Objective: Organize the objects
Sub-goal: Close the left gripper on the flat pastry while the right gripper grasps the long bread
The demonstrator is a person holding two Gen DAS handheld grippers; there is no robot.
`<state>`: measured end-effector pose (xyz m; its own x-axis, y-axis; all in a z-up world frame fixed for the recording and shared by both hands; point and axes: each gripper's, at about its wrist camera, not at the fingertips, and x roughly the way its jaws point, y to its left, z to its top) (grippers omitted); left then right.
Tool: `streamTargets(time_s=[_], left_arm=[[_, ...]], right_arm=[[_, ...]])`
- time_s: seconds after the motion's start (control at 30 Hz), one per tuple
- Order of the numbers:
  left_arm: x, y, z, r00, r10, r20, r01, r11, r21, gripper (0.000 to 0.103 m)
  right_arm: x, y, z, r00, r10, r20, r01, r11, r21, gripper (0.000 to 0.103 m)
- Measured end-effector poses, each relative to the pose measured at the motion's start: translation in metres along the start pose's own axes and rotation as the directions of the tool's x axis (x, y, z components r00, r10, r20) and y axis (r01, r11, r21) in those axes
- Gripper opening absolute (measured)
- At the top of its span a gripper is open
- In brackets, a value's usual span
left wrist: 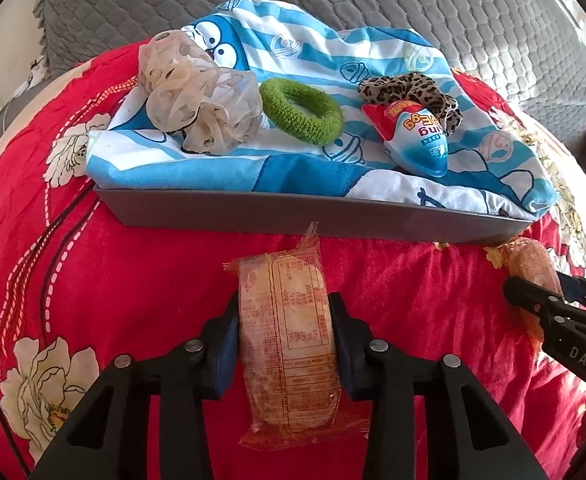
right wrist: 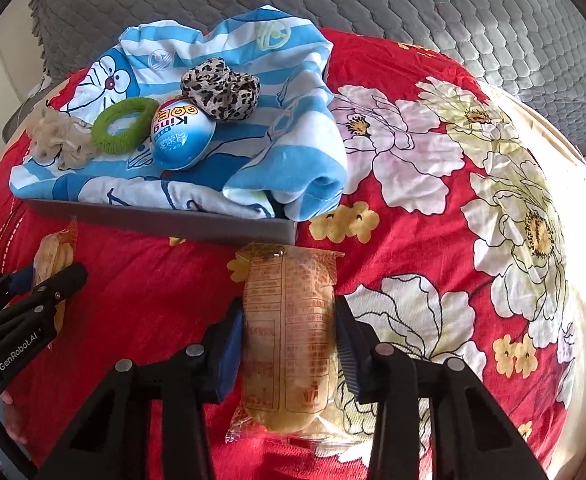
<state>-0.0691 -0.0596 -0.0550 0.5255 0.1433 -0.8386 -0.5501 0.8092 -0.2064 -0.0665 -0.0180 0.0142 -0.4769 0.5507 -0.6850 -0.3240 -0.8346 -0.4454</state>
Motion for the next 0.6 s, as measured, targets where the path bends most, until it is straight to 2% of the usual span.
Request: streamTargets(time_s=[0.6], left_arm=[[-0.013, 0.006, -0.014, 1.0, -0.002, -0.006, 0.002, 0.999, 0.039, 0.041]], right_arm=[[-0.01, 0.011, -0.006, 0.998, 0.068, -0.017, -0.068, 0.997, -0.024, 0.042]])
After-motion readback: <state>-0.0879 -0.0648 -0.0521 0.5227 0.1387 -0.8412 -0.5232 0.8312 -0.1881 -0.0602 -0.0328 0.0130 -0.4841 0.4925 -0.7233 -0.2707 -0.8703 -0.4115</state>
